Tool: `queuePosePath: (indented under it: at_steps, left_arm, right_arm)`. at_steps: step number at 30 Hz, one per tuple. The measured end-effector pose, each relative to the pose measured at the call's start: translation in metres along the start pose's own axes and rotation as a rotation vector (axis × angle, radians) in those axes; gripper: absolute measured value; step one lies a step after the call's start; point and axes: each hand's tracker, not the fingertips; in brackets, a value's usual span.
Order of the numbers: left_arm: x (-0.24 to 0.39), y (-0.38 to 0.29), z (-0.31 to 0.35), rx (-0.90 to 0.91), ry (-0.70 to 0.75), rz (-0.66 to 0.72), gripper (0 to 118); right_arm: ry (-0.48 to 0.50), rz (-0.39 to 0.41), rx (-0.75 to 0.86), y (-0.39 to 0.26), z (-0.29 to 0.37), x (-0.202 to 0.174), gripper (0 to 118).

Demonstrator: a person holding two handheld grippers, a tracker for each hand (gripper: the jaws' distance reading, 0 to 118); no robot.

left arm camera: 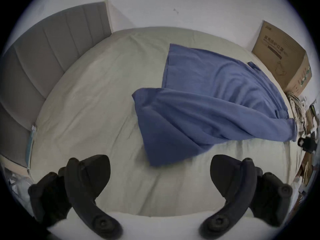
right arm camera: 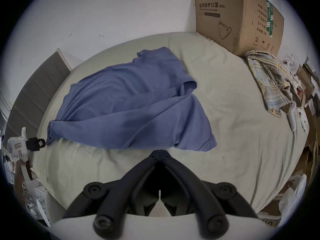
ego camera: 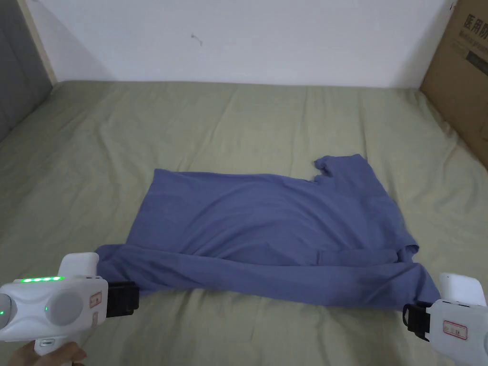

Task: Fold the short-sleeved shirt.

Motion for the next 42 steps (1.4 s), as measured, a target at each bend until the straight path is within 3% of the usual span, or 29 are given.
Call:
queuePosePath:
  at_steps: [3, 4, 5, 7, 8, 10, 11, 12, 14, 15, 21, 22, 23, 24, 28, 34, 38, 42]
  left_arm:
    - [-0.003, 0.002, -0.014, -0.036, -0.015, 0.031, 113]
    - [-0.003, 0.003, -0.018, -0.060, -0.023, 0.037, 105]
    - [-0.002, 0.002, -0.022, -0.073, -0.008, 0.037, 75]
    - [0.004, 0.000, -0.017, -0.042, 0.003, 0.025, 67]
    - [0.007, 0.001, -0.014, -0.032, 0.002, 0.006, 57]
    - [0.010, 0.002, -0.010, -0.007, -0.010, 0.000, 18]
    - [0.012, 0.004, -0.008, -0.005, -0.019, 0.008, 6]
    - [0.013, 0.008, -0.008, -0.015, -0.018, 0.010, 6]
    - [0.012, 0.008, -0.008, -0.006, -0.024, 0.005, 6]
    - [0.012, 0.009, -0.008, -0.012, -0.024, 0.001, 6]
    - [0.013, 0.007, -0.002, -0.019, -0.032, -0.033, 6]
    - [0.012, 0.007, -0.003, -0.021, -0.033, -0.035, 6]
    - [0.012, 0.007, -0.003, -0.024, -0.032, -0.039, 6]
    - [0.013, 0.007, -0.003, -0.027, -0.031, -0.045, 6]
    - [0.015, 0.009, -0.001, -0.032, -0.022, -0.078, 6]
    - [0.008, 0.013, 0.015, -0.011, -0.035, -0.096, 6]
    - [0.003, 0.010, 0.031, 0.002, -0.035, -0.101, 6]
    - [-0.005, -0.006, 0.045, -0.008, -0.058, -0.116, 6]
  right_arm:
    - [-0.005, 0.004, -0.022, -0.005, -0.003, 0.001, 0]
    - [-0.006, 0.006, -0.029, -0.007, -0.007, 0.003, 0]
    - [-0.007, 0.002, -0.033, -0.009, -0.008, 0.004, 0]
    - [-0.003, -0.017, -0.039, -0.011, -0.008, 0.009, 0]
    - [-0.003, -0.032, -0.041, -0.010, -0.006, 0.011, 0]
    - [0.004, -0.037, -0.040, -0.009, -0.001, 0.015, 0]
    - [0.007, -0.036, -0.042, -0.008, 0.001, 0.017, 5]
    - [0.007, -0.038, -0.037, -0.006, 0.001, 0.020, 22]
    - [0.003, -0.068, -0.011, 0.000, 0.000, 0.028, 79]
    - [-0.001, -0.089, 0.002, 0.004, -0.001, 0.032, 81]
    - [-0.011, -0.205, 0.010, 0.029, -0.034, 0.050, 79]
    - [0.004, -0.230, -0.015, 0.028, -0.041, 0.051, 67]
    - [0.018, -0.213, -0.029, 0.027, -0.047, 0.050, 18]
    - [0.005, -0.201, -0.031, 0.024, -0.049, 0.043, 10]
    - [-0.048, -0.150, -0.008, 0.018, -0.048, 0.030, 10]
    - [-0.031, -0.109, -0.002, 0.037, -0.022, 0.036, 10]
    - [-0.038, -0.031, -0.002, 0.044, -0.007, 0.042, 10]
    - [-0.018, -0.036, -0.011, 0.035, 0.008, 0.049, 10]
